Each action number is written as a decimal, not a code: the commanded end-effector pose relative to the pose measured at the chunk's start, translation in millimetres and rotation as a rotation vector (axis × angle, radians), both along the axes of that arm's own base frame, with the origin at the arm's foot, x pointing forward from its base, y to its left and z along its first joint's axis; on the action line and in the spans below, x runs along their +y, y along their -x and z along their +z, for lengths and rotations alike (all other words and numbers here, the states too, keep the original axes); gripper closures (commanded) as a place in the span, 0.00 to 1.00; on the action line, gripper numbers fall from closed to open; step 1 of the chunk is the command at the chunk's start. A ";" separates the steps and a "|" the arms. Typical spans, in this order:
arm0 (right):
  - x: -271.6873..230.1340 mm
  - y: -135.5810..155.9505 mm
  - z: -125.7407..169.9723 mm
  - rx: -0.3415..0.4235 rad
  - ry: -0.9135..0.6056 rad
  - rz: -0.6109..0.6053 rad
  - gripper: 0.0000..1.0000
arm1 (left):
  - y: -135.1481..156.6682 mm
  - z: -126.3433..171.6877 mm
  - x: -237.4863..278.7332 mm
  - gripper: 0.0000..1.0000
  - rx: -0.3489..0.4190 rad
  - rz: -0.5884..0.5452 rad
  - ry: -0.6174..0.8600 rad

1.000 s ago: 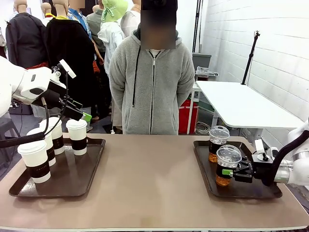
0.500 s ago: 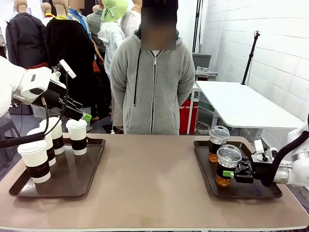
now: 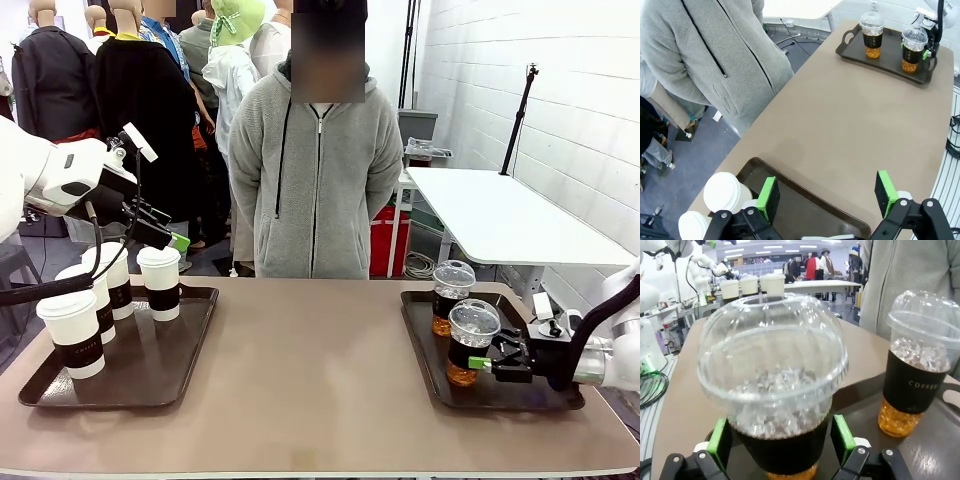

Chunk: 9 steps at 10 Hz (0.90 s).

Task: Distribute the coffee onto the tray.
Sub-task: Pick up another iced Americano from the middle of the table and place it on the right Handle tray.

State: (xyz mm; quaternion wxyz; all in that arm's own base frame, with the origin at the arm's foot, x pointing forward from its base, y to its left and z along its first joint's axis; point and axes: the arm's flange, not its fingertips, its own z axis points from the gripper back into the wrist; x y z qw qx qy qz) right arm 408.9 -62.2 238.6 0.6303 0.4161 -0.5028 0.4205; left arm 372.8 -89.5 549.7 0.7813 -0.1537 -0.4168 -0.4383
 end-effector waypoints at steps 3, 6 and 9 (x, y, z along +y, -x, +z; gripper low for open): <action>-30.0 37.2 6.7 0.041 -0.017 -0.076 0.00 | -2.5 -3.2 2.6 0.00 -0.004 -0.016 0.001; -41.5 53.8 11.0 0.053 -0.020 -0.118 0.00 | -2.5 -3.2 2.6 0.00 -0.004 -0.016 0.001; -43.4 46.4 3.0 0.030 -0.007 -0.112 0.00 | -2.5 -3.2 2.6 0.00 -0.004 -0.016 0.001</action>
